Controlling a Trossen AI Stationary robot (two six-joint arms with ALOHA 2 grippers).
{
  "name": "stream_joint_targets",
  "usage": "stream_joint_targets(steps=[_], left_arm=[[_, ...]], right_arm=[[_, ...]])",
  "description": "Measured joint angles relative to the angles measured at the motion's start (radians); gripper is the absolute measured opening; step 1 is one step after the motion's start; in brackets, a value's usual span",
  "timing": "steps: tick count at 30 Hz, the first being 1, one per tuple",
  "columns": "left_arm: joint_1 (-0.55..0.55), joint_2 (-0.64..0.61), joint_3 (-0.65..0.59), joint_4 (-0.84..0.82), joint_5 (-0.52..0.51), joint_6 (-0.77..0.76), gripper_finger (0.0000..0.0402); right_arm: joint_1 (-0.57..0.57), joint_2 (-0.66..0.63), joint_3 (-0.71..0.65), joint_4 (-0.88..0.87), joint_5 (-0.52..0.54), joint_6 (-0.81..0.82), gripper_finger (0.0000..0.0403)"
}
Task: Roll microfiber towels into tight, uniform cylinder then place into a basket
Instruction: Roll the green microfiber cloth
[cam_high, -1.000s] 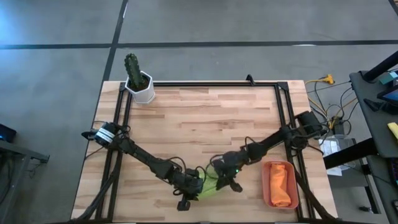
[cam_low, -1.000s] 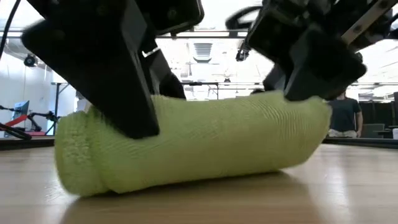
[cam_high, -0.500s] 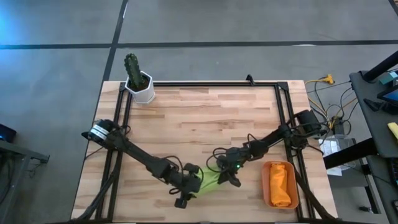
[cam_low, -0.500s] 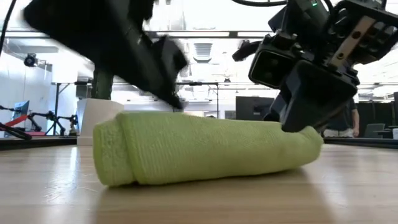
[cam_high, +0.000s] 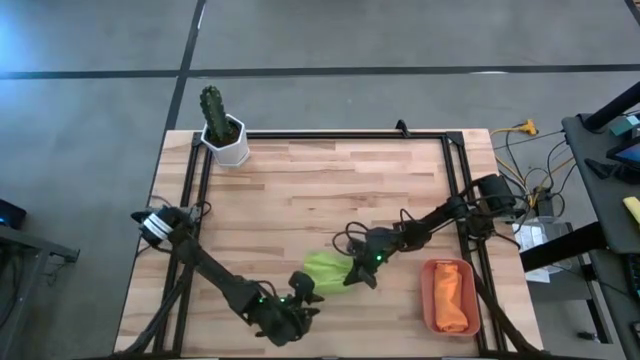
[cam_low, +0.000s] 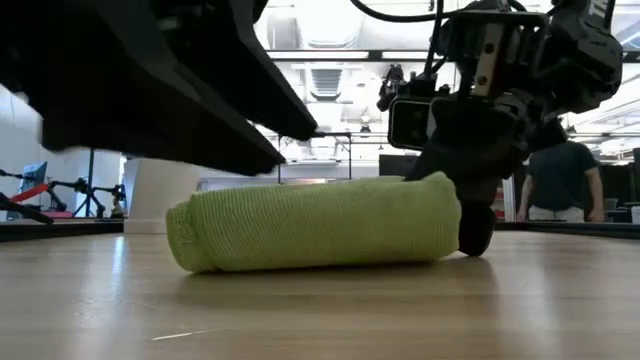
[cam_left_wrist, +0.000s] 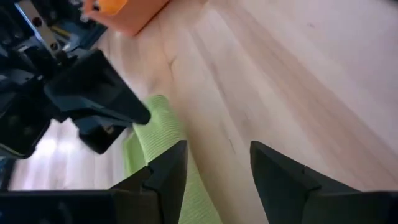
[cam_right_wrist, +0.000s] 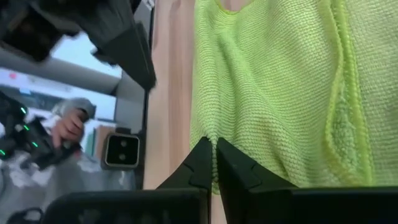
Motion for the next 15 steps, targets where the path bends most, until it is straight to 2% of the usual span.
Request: stream_joint_targets(steps=[7,15], left_arm=[[-0.001,0.079,0.018,-0.039,-0.161,-0.054,0.016],[-0.001,0.128,0.021,-0.094,-0.272,-0.177,0.016]], right_arm=[[-0.005,0.0,0.0,0.004,0.023,0.042,0.0009],[-0.005,0.001,-0.003,0.004,0.042,0.042,0.0009]])
